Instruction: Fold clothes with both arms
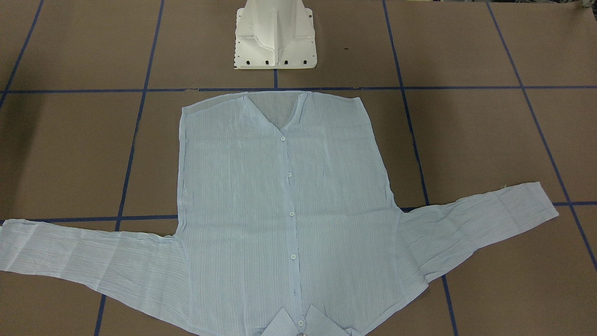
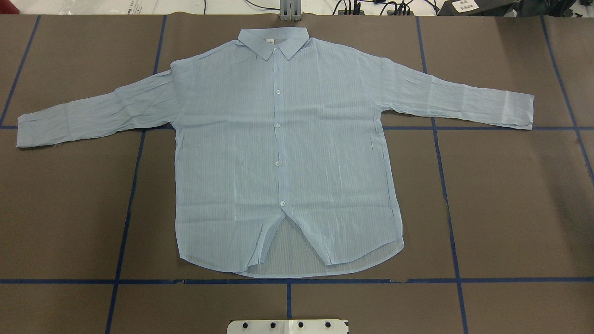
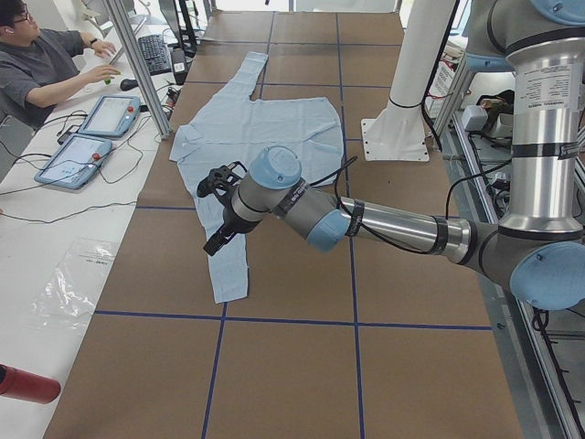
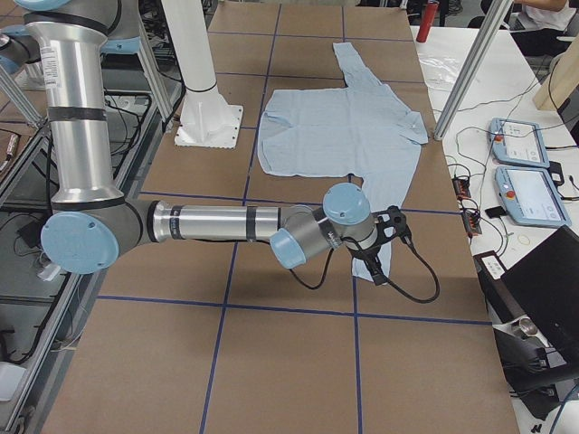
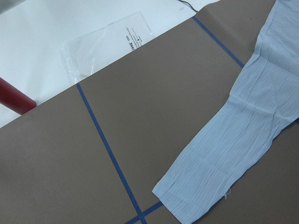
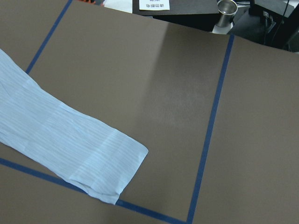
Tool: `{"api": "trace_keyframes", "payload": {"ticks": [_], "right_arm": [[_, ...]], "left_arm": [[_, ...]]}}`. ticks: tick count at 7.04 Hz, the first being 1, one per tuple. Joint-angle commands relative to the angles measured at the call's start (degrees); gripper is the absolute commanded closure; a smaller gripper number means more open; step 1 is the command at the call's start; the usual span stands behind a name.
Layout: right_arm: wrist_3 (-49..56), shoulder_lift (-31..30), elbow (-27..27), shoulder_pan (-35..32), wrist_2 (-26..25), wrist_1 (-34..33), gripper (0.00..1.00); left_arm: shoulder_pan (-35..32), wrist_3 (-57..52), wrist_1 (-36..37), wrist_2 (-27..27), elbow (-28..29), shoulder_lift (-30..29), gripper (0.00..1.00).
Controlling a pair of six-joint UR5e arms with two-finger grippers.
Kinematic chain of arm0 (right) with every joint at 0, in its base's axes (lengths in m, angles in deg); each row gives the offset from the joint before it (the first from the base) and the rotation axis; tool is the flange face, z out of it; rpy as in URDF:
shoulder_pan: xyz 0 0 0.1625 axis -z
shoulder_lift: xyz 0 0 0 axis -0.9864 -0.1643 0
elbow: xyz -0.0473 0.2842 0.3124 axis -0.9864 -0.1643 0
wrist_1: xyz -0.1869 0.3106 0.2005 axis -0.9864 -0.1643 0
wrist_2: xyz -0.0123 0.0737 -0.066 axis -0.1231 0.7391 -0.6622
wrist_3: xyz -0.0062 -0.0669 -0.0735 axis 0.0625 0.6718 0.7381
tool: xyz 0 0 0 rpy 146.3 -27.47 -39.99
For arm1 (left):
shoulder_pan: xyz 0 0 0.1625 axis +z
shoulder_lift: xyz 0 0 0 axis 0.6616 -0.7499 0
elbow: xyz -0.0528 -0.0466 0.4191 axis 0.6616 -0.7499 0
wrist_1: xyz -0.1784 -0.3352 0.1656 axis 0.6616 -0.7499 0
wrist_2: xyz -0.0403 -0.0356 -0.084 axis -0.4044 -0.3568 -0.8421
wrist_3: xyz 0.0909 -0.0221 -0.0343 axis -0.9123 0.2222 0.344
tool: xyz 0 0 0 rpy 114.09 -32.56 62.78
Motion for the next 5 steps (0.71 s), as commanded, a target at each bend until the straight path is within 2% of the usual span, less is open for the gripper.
{"api": "trace_keyframes", "payload": {"ticks": [1, 2, 3, 4, 5], "right_arm": [[-16.5, 7.2, -7.3, 9.1, -4.4, 7.3, 0.0], [-27.8, 7.4, -9.9, 15.6, -12.0, 15.7, 0.0], [-34.1, 7.4, -14.7, 18.7, -13.8, 24.1, 0.01], [-36.3, 6.8, -17.9, 19.0, -13.8, 28.4, 0.04], [-39.4, 5.4, -17.9, 19.0, -13.8, 28.5, 0.14]], "left_arm": [[0.0, 0.4, -0.8, -0.1, -0.2, 0.5, 0.0], [-0.1, 0.3, -0.8, -0.1, -0.4, 0.6, 0.0], [-0.1, 0.3, -0.8, -0.1, -0.4, 0.6, 0.0], [-0.1, 0.3, -0.8, -0.1, -0.5, 0.6, 0.0], [-0.1, 0.2, -0.8, -0.1, -0.5, 0.6, 0.0]]}}
